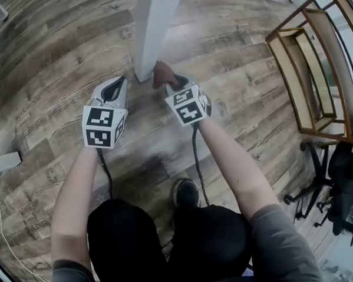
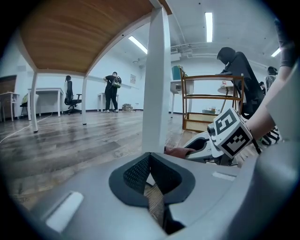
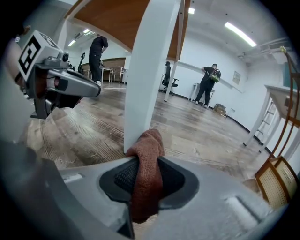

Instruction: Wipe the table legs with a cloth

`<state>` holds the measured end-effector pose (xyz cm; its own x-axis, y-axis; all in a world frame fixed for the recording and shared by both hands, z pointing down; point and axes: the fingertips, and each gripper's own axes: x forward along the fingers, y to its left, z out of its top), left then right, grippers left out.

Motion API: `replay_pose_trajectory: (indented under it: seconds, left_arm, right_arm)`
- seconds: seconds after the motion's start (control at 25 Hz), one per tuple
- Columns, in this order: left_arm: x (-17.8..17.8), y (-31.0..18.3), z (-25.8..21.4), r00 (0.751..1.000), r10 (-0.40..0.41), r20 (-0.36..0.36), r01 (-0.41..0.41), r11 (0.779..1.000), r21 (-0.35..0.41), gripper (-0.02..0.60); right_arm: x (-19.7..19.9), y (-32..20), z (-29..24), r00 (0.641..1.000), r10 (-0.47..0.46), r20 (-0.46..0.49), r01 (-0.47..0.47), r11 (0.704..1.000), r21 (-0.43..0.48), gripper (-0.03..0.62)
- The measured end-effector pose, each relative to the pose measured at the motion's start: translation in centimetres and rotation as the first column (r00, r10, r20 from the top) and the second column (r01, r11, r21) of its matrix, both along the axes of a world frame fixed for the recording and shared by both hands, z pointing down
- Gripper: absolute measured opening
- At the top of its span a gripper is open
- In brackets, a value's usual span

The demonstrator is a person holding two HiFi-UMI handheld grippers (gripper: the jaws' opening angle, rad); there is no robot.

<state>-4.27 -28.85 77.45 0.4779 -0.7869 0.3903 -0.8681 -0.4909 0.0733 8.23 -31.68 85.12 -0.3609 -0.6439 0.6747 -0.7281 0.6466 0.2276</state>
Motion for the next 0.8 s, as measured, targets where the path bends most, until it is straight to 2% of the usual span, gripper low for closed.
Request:
replay_pose_trajectory:
  seconds: [0.16, 0.28, 0.4, 0.48, 0.6, 0.8]
  left_arm:
    - [-0.1, -0.2, 0.8, 1.000, -0.015, -0.009, 0.015, 1.000, -0.018, 0.018]
    - [-0.2, -0.6, 0.6, 1.000, -0.014, -0.001, 0.014, 1.000, -0.021, 0.018]
    - [-0.9, -1.9, -1.8, 1.000, -0.026, 0.003, 0.026, 0.999, 0.019, 0.018]
    - [-1.7, -3.2, -4.6, 0.999, -0.042, -0.010, 0.043, 0.997, 0.065, 0.018]
    - [-2.5, -4.7, -9.4, 0.998, -0.053, -0.019, 0.056, 0.990, 0.132, 0.018]
    - [-2.1, -5.6, -18.8, 0.999, -0.027, -0.028, 0.034, 0.964, 0.264, 0.018]
  right_arm:
    - [-0.1, 0.2, 1.0, 1.000, -0.006, 0.003, 0.007, 0.999, -0.038, 0.084]
    - [0.7, -0.2, 0.7, 1.000, 0.012, 0.010, -0.011, 1.000, -0.028, 0.084]
    - [1.8, -1.6, -1.8, 0.999, 0.019, 0.026, -0.020, 0.999, 0.041, 0.084]
    - [2.0, -2.9, -5.1, 0.998, -0.028, 0.048, 0.021, 0.991, 0.131, 0.084]
    - [1.8, -4.9, -11.6, 0.988, -0.149, 0.046, 0.128, 0.943, 0.306, 0.084]
    - [1.2, -7.8, -23.1, 0.962, -0.272, -0.003, 0.235, 0.824, 0.515, 0.084]
